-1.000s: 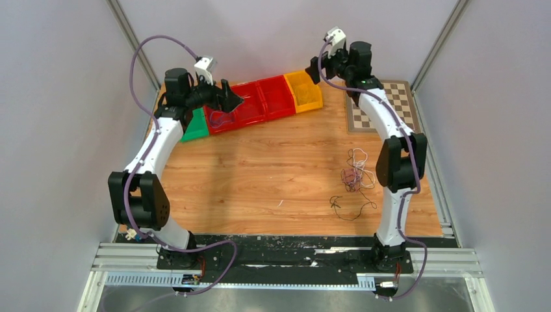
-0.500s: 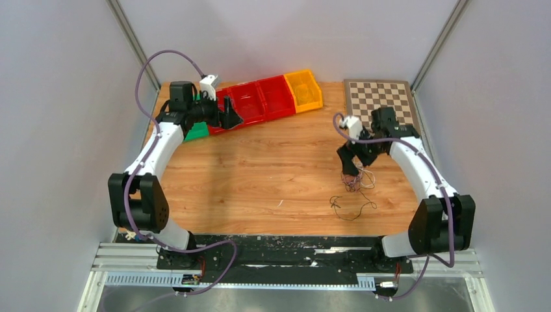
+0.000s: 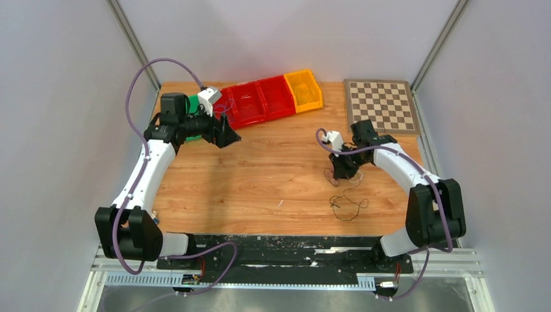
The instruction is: Untangle the cables
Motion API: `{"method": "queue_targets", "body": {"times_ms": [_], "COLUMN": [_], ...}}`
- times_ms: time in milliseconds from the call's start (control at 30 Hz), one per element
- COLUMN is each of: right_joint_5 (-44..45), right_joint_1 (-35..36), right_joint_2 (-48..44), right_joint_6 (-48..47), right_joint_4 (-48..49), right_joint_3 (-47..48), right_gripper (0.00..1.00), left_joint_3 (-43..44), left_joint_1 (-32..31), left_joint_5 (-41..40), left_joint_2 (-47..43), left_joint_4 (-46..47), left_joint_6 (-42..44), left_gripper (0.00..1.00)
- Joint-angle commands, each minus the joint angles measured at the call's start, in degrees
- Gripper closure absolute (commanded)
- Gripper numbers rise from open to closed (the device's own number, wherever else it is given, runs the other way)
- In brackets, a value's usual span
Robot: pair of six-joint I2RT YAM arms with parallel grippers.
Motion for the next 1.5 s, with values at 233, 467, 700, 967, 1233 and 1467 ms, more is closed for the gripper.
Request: {"method": "queue_targets", "body": {"times_ms": [233, 467, 700, 967, 1233, 1467], "right_joint_5": [-22.71, -23.34, -19.05, -19.46, -18.94, -19.20], "right_joint_1": [18.86, 19.77, 20.69, 21.07, 21.73, 22.00], "right_joint_2": [-1.44, -1.93, 1.37, 0.12, -0.19, -1.11], "right_joint_6": [-4.20, -6.07, -7.04, -4.08, -3.88, -3.68], "right_joint_4": [5.88, 6.45, 8.30, 10.55, 10.52, 10.73], "right_joint_3": [20.42, 18.01, 14.69, 13.89, 13.33, 12.83], "right_gripper": [1.00, 1.00, 1.00, 1.00, 1.00, 1.00], "left_joint_3": [-5.06, -12.16, -15.05, -17.57, -16.64, -16.60], "left_joint_1": [-3.75, -11.45, -16.57, -18.51, -20.29, -22.32], "left_joint_5": [13.61, 13.25, 10.51, 13.03, 16.97, 13.94], "left_joint_2": [-4.42, -2.46, 4.45, 9.54, 11.51, 13.24], "left_joint_4": [-2.03, 6.08, 13.97, 26.80, 32.95, 35.90], "left_joint_6": [7.68, 5.43, 2.43, -8.06, -12.89, -15.60], "left_gripper": [0.28, 0.40, 0.56, 0.36, 0.36, 0.43]}}
